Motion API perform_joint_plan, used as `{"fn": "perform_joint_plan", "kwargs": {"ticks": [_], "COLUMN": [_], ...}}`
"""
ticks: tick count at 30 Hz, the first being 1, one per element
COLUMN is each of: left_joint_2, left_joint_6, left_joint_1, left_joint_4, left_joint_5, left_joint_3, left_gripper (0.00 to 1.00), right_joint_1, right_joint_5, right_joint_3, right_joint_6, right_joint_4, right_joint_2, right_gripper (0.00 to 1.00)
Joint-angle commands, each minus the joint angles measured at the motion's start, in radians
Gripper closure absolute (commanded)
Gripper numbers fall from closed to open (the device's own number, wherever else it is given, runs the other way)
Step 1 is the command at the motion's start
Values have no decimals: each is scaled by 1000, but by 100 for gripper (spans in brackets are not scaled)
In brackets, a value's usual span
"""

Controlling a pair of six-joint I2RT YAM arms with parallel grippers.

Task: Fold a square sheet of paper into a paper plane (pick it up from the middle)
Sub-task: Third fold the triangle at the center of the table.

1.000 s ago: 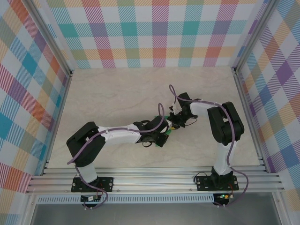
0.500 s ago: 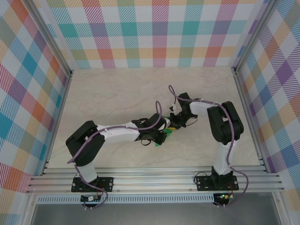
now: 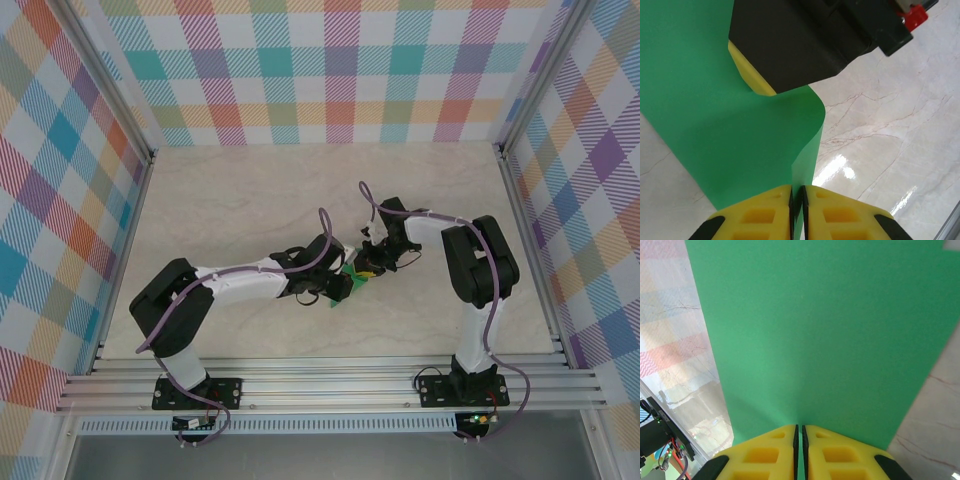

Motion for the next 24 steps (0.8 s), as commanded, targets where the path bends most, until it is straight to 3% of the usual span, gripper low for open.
{"fn": "perform_joint_plan", "kwargs": {"ticks": [1, 5, 13, 24], "left_joint_2": [-23, -12, -18, -11], "left_joint_6": [-17, -25, -86, -106], "left_joint_1": [12, 20, 72, 109], "left_joint_4": [30, 39, 157, 213], "left_joint_5": [34, 53, 123, 211], "left_joint_3": [-20, -21, -110, -123], "left_gripper": [85, 85, 98, 98], "right_joint_1": [1, 1, 1, 2], "right_joint_5": [8, 8, 4, 20], "right_joint_3": [24, 29, 45, 64], "right_joint_6": [-19, -20, -22, -27], "right_joint_4": [-25, -28, -40, -56], "right_joint_2": [27, 30, 27, 37], "right_gripper": [87, 87, 86, 86]}}
